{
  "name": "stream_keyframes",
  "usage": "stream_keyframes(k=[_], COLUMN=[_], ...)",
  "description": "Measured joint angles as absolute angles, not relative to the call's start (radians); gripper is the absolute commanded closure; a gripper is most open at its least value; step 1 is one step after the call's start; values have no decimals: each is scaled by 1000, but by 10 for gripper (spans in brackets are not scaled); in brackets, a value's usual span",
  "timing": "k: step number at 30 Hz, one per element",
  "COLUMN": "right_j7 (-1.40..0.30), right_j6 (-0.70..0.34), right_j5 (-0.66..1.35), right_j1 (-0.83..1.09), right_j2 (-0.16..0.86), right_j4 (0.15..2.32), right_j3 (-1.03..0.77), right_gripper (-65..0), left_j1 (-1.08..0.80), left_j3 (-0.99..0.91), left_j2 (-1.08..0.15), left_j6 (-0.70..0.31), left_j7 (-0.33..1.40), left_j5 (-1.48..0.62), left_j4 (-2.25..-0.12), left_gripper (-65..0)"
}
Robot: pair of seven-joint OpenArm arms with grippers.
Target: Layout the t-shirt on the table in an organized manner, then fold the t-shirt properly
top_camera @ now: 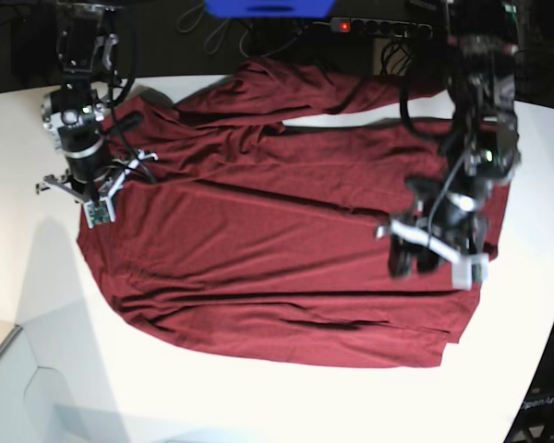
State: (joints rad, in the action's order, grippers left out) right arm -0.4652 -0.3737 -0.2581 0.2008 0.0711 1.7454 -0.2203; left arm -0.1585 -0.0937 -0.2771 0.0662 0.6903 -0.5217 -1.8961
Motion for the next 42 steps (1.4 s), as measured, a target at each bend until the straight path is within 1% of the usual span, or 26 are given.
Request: stream_keyframes(k=[2,4,6,9,12,14,19,23,30,42], right_j7=[-468,-460,-457,-460,-460,-460,-460,-459,-460,-460], right_j6=[-374,-374,-373,-374,-374,-374,-374,-374,-374,-374], right_j5=[-258,-257,-256,-256,-257,-256,-258,-258,-258,-258], right_j1=[197,191,187,188,189,189,189,189,189,192], right_j2=[73,71,58,46,40,33,14,2,4,3], right_j4=[1744,1745,1745,1745,1745,1744,1744,1744,1744,1744], right_j3=[-219,-215,-213,-218,-216,-215,-216,-213,-215,-214], right_gripper=[0,0,0,0,0,0,0,0,0,0], left_j1=[-228,-279,-332,-414,-433,-457,-487,-476,-477,-451], left_j3=[-102,-107,-99,-96,-83,-83,-70,16,135,141], left_j2=[-312,-340,-392,-455,-489,-528,-578,-663,-732,-735], left_j6=[79,73,59,64,64,60,60,60,60,60], left_j7=[697,668,699,785,864,900,931,968,983,975], left_j5=[-513,-519,-526,-529,-524,-537,-567,-567,-567,-556], left_j4=[-1943,-1993,-2004,-2005,-2006,-2009,-2010,-2010,-2010,-2009], left_gripper=[-267,-267,-279,-347,-415,-436,-436,-436,-435,-434])
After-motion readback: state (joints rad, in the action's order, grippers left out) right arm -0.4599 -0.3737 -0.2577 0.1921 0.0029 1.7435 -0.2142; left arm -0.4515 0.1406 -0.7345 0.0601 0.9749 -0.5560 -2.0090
